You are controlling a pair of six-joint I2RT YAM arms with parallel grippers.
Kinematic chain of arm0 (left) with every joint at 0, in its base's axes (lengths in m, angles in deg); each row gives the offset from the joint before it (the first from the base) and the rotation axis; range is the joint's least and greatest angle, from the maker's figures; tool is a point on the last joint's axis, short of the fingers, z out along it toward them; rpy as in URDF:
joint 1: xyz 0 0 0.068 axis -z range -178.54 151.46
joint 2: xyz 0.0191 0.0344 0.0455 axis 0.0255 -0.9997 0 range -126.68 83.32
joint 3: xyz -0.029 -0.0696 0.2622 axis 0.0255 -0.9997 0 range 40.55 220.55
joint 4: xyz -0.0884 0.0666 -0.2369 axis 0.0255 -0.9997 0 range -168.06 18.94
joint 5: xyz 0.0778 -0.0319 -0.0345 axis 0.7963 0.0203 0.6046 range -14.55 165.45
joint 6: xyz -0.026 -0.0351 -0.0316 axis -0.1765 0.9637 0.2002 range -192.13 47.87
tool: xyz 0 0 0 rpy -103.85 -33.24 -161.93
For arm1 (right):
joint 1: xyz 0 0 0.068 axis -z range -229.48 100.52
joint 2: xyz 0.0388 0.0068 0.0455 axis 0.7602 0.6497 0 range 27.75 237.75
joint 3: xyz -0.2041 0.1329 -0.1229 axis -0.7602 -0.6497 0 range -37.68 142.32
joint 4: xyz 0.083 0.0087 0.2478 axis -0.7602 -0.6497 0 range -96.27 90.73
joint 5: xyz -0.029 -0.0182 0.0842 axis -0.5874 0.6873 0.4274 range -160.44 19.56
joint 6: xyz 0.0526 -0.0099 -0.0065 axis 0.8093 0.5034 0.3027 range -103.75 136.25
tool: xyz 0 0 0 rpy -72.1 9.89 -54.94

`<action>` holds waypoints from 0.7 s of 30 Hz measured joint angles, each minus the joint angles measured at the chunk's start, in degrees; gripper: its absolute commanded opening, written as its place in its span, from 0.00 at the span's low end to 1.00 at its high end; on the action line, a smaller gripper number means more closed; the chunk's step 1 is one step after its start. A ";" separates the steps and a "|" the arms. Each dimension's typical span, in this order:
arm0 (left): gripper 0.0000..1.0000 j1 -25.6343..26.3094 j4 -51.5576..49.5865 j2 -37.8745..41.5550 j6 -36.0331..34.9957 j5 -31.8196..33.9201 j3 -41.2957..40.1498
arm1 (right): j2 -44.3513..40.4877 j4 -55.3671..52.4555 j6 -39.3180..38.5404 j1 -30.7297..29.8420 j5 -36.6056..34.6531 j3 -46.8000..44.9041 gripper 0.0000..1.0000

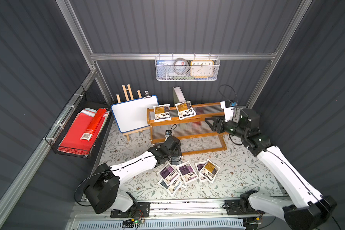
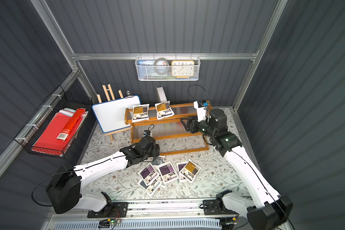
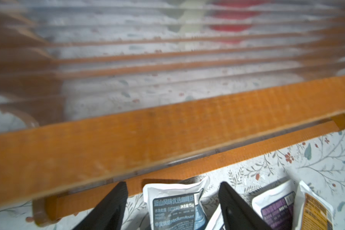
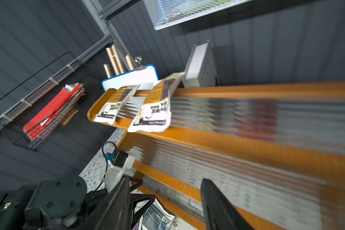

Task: Place the bagged coffee beans on the shelf by color
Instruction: Pick up the bagged coffee beans at the center of the board.

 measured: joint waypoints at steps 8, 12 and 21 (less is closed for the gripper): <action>0.80 4.31 5.03 -5.77 -7.21 -7.93 -0.11 | -21.05 -1.97 17.42 -3.63 -14.69 -24.85 0.61; 0.81 6.60 5.25 -10.82 -10.23 -10.01 1.92 | -20.65 -7.48 21.33 -3.67 -16.98 -25.22 0.60; 0.79 11.15 4.98 -19.21 -17.42 -12.92 8.87 | -9.27 -20.04 23.89 -3.69 -13.62 -27.80 0.60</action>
